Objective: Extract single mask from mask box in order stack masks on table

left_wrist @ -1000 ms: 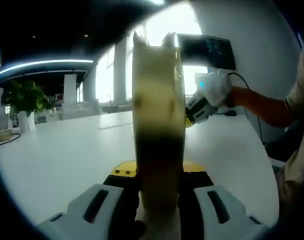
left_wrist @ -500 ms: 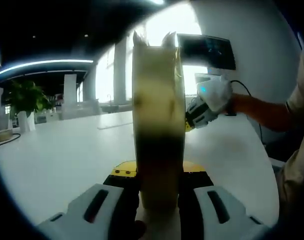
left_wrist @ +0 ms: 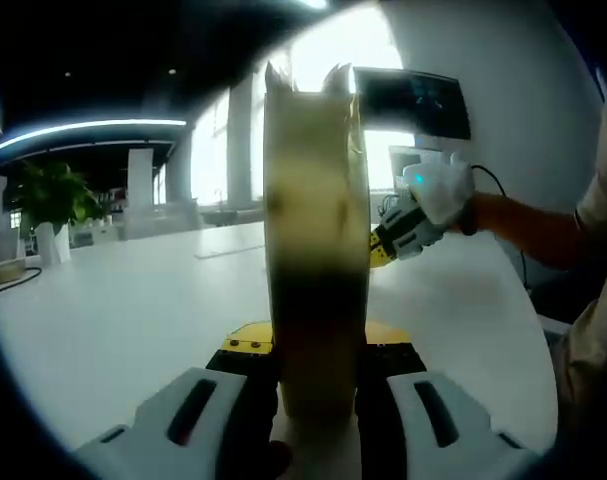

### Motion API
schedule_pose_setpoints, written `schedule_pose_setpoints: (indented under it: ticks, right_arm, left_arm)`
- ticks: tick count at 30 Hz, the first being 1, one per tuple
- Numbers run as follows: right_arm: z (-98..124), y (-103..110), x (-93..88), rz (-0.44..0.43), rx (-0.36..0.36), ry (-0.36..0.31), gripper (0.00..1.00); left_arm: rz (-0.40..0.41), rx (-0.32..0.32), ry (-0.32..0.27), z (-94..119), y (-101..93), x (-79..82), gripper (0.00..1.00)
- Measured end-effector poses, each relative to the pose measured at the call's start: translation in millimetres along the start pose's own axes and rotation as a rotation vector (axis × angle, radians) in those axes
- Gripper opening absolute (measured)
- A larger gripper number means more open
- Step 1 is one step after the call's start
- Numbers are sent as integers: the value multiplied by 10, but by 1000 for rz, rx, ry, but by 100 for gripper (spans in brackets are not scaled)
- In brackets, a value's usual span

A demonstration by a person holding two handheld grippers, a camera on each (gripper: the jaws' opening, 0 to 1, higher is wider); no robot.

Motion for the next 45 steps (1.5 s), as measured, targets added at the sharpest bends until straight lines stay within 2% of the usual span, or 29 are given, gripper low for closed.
schedule_pose_setpoints:
  ticks: [15, 19, 24, 32, 34, 37, 39, 44, 45]
  right_arm:
    - [-32, 90, 77, -44, 23, -22, 0]
    - [-11, 140, 108, -29, 31, -40, 5]
    - [22, 186, 96, -66, 20, -55, 8]
    - [267, 256, 94, -217, -61, -205, 7]
    - [296, 266, 68, -233, -69, -216, 5]
    - [314, 308, 11, -333, -59, -285, 0]
    - [308, 330, -32, -380, -60, -320, 0]
    - [331, 404, -108, -426, -69, -359, 0]
    - [342, 427, -108, -445, -82, -389, 0]
  left_arm:
    - [0, 0, 0, 3, 1, 1, 20]
    - [1, 0, 0, 3, -1, 2, 20]
    - [1, -1, 0, 4, -7, 4, 20]
    - [0, -1, 1, 3, 0, 2, 20]
    - [-1, 1, 1, 3, -1, 2, 20]
    - [-2, 2, 1, 5, 1, 1, 20]
    - [-1, 1, 2, 5, 0, 1, 20]
    - [-3, 2, 1, 7, -5, 0, 20]
    - [-3, 2, 1, 7, -5, 0, 20]
Point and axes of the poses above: the point that each gripper's makers call its tool centre point, and the gripper's own axes: z roughly backward along the fingers, y roughly to its left, x roughly out of its top, the point moved 10 cm from there along z, roughly backward along the fingers, and after that the axes turned 15 degrees about x, right-handed, at the moved point
